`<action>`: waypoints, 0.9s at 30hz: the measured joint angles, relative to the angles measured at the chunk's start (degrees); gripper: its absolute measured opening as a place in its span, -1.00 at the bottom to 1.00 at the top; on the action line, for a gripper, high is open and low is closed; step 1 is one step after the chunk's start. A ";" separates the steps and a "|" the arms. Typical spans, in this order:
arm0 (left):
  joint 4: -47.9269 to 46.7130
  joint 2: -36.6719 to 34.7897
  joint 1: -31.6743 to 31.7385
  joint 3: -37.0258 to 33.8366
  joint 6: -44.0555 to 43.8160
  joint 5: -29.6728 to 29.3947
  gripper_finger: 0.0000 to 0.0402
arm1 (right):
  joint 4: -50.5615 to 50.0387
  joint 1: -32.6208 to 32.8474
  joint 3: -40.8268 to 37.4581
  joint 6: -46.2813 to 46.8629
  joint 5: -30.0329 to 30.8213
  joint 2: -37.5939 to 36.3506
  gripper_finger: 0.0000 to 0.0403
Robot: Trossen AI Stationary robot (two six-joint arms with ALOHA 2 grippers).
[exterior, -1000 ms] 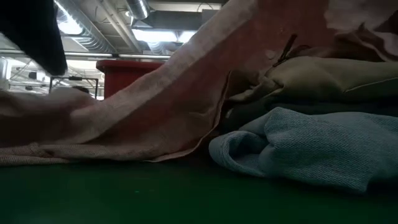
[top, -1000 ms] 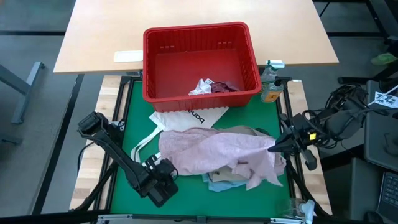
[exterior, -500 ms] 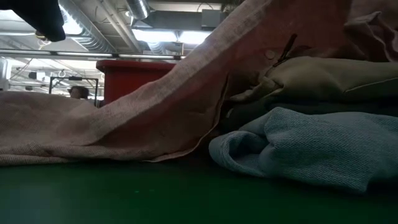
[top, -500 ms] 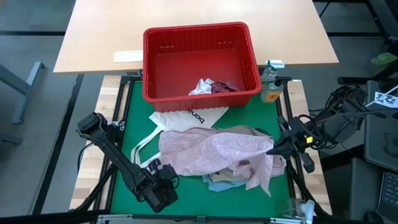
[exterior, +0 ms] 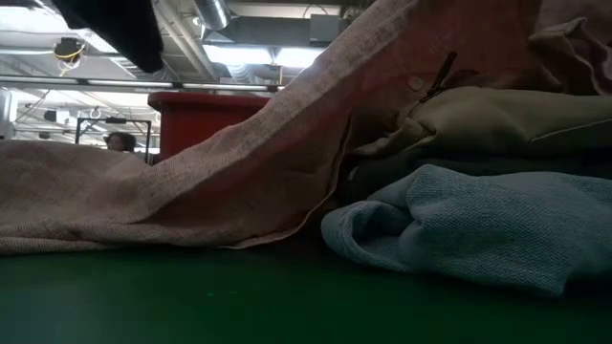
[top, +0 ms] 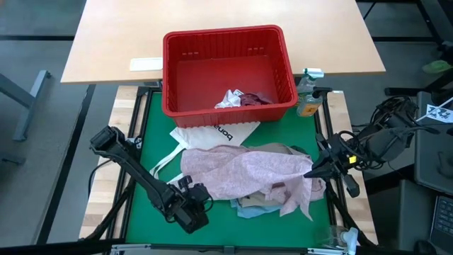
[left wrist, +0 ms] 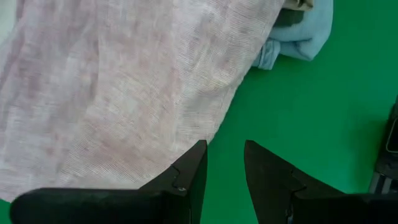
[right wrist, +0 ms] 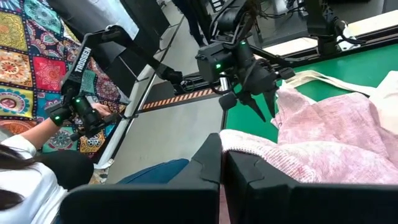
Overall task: Fold laundry
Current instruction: Fold the pink shirt
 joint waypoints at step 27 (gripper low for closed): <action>-0.09 0.04 5.41 0.00 4.61 3.19 0.10 | -0.02 0.00 0.00 -0.02 -1.51 0.00 -0.99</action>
